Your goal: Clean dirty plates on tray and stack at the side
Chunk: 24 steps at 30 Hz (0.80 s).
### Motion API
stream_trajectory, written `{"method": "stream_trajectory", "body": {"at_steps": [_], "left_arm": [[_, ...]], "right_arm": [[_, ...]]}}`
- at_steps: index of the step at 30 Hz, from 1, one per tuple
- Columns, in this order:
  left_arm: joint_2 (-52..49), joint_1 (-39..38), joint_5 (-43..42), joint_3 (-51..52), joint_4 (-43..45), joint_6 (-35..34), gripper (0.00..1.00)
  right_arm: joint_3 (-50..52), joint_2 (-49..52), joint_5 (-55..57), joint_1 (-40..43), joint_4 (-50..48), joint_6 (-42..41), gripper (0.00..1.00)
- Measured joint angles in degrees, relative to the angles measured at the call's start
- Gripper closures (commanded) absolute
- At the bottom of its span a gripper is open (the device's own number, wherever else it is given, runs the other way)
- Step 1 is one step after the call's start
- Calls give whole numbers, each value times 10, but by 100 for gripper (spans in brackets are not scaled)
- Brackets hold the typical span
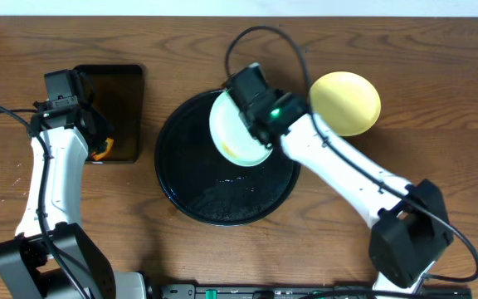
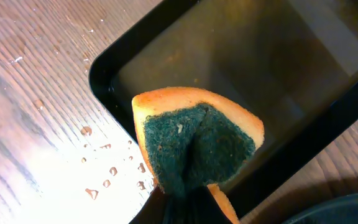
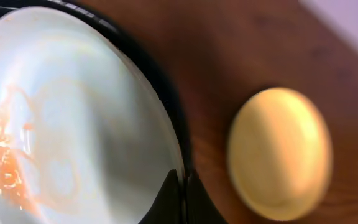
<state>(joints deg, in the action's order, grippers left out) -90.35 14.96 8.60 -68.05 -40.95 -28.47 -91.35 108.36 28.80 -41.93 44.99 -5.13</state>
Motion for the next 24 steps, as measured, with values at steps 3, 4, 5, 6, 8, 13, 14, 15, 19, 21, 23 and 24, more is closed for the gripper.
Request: {"method": "stream_trajectory", "body": {"at_steps": [3,4,5,6,8,13,14,15,19,21,23,24], "left_arm": [[-7,0,-5,0,0,0,92],[-10,0,-6,0,0,1,92],[-13,0,-6,0,0,1,92],[-18,0,-7,0,0,2,92],[-27,0,-8,0,0,5,92],[-47,0,-37,0,9,29,92],[-48,0,-43,0,10,33,92],[-49,0,-48,0,12,38,93],[-50,0,-59,0,12,48,92],[-50,0,-63,0,12,50,92],[-50,0,-66,0,13,55,92],[-50,0,-68,0,13,57,92]], "right_arm": [[0,0,80,-27,-16,28,99],[0,0,102,-35,-20,36,99],[0,0,124,-42,-25,47,99],[0,0,146,-48,-30,58,99],[0,0,192,-63,-47,85,99],[0,0,293,-94,-118,171,99],[0,0,311,-99,-135,195,99],[0,0,329,-104,-153,218,99],[0,0,379,-119,-223,311,99],[0,0,392,-122,-254,354,99],[0,0,405,-124,-283,388,99],[0,0,412,-124,-295,401,99]]}}
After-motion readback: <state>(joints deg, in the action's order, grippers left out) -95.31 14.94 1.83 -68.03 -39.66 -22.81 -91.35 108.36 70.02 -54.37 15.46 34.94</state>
